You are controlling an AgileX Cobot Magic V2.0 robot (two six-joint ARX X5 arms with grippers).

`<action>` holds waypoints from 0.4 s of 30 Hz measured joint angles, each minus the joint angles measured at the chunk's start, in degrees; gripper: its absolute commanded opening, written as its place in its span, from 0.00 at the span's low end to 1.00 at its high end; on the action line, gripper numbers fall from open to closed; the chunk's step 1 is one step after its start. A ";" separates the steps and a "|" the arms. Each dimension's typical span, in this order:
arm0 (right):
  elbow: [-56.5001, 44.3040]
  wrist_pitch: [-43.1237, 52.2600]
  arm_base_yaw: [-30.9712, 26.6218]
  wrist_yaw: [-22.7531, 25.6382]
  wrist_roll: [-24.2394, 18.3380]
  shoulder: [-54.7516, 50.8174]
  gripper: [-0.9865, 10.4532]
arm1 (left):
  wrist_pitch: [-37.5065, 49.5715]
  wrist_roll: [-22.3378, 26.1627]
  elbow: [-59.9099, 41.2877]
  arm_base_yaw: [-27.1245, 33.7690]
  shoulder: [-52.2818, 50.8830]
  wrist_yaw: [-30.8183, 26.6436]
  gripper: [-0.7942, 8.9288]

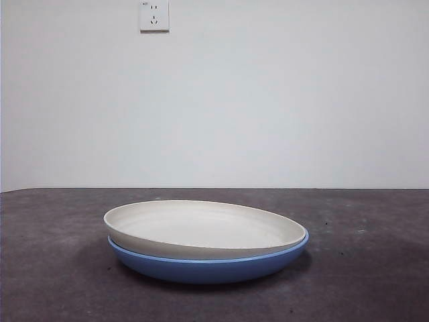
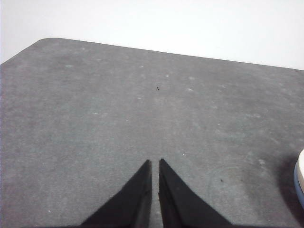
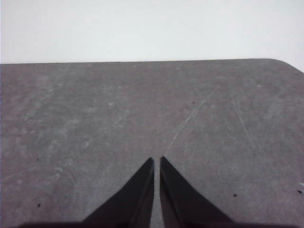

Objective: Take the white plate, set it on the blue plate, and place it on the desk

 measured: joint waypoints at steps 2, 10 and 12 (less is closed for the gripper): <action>-0.85 0.00 0.04 0.02 0.00 -0.76 0.10 | 0.00 0.00 0.00 0.00 0.00 0.00 0.11; -2.51 0.66 4.24 -0.02 0.04 -1.38 0.10 | 0.00 0.02 0.00 0.00 0.00 0.00 0.11; -2.51 0.98 5.11 -0.24 0.04 -1.40 0.10 | 0.00 0.00 0.00 0.00 0.00 0.00 0.11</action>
